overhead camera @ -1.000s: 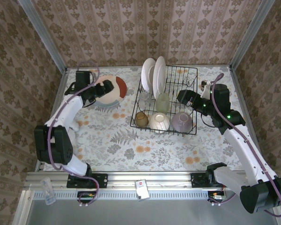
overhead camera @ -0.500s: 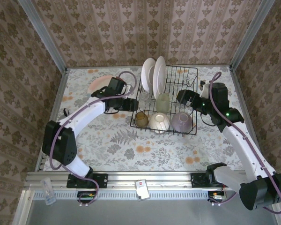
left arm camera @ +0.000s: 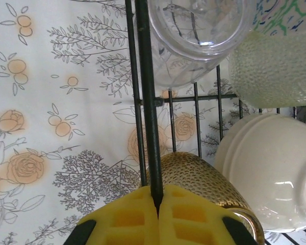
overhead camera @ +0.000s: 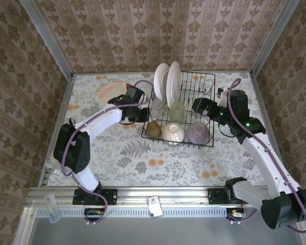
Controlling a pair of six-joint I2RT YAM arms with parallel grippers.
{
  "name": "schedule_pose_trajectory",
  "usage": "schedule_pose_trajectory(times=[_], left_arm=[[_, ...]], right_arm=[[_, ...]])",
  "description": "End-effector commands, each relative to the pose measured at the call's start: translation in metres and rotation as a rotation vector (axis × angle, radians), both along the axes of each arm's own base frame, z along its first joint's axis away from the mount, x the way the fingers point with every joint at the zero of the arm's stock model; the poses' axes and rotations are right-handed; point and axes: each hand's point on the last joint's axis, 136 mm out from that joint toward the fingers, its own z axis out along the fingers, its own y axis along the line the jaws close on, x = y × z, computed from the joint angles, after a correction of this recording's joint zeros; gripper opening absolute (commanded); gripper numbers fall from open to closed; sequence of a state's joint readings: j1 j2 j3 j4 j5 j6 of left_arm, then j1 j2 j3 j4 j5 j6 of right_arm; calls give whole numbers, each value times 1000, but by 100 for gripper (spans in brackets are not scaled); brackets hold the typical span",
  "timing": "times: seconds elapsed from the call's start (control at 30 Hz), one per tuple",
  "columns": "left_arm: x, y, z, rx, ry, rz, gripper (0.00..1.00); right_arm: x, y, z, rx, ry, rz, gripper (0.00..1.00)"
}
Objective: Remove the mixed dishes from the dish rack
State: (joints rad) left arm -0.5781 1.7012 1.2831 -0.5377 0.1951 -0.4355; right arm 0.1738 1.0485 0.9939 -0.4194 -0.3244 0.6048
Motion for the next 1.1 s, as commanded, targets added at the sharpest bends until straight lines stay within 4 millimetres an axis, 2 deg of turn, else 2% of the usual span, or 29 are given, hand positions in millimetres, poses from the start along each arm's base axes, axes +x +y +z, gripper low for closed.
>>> schedule_pose_trajectory(times=[0.0, 0.2, 0.3, 0.6, 0.77, 0.87, 0.97, 1.03, 1.07], left_arm=[[-2, 14, -7, 38, 8, 67, 0], [-17, 17, -9, 22, 10, 152, 0], [-27, 9, -10, -2, 13, 170, 0], [-60, -36, -8, -47, 21, 111, 0], [-69, -50, -10, -69, 31, 95, 1], [-73, -48, -12, -62, 31, 104, 22], [-72, -37, -7, -49, 0, 123, 50], [-71, -27, 1, -35, -36, 130, 71], [-70, -23, 6, -30, -57, 137, 79]], right_arm=[[2, 1, 9, -8, -28, 2, 100], [11, 3, 6, -55, -15, -1, 100], [18, 5, 5, -118, -6, -3, 100], [42, 23, 4, -328, 22, 4, 100], [59, 36, 3, -415, 18, -4, 100], [68, 48, 3, -447, 11, 2, 98], [76, 59, 4, -479, -1, 3, 94], [81, 64, 3, -509, -2, -8, 92], [84, 67, 3, -520, -4, -12, 91]])
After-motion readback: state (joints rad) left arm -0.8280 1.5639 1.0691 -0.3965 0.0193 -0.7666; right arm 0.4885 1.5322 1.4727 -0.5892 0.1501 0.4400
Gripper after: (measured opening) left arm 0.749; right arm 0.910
